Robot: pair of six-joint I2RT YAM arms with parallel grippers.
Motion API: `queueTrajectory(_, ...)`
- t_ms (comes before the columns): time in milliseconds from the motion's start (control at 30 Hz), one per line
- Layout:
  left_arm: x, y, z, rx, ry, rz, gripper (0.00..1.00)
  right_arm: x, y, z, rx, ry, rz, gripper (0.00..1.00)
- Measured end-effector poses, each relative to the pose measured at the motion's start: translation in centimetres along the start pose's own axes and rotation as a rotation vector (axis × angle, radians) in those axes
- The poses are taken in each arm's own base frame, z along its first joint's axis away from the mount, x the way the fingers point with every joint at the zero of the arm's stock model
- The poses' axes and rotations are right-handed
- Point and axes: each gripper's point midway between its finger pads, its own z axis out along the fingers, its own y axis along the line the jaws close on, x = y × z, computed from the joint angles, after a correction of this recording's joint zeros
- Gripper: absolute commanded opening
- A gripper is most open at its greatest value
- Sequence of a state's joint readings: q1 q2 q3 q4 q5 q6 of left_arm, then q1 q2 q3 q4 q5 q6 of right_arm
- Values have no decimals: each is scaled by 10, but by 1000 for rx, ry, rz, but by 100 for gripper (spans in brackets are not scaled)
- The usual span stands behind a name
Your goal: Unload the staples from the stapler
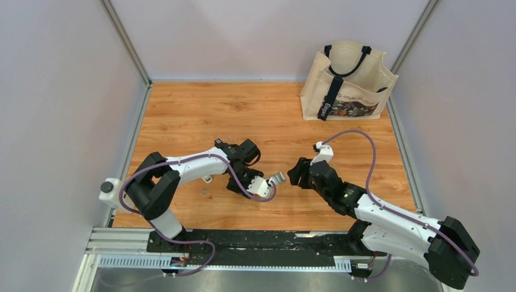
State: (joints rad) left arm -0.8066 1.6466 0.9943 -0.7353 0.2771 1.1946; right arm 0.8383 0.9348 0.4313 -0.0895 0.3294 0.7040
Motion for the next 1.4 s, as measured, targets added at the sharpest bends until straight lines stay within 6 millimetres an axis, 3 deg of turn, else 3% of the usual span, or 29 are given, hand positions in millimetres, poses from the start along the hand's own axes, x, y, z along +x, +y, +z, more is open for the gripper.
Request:
queueTrajectory(300,-1,2,-2,-4,7,4,63,1,-1,0,-8,7,8,56)
queueTrajectory(600,-12,24,-4,-27,-13,-35,63,0,2,1,-19,2,13,55)
queueTrajectory(1000,-12,13,-3,36,-1,-115,62,-1,1,1,-17,0,17,54)
queueTrajectory(1400,-10,22,6,69,37,-215,61,1,-2,1,-16,4,22,53)
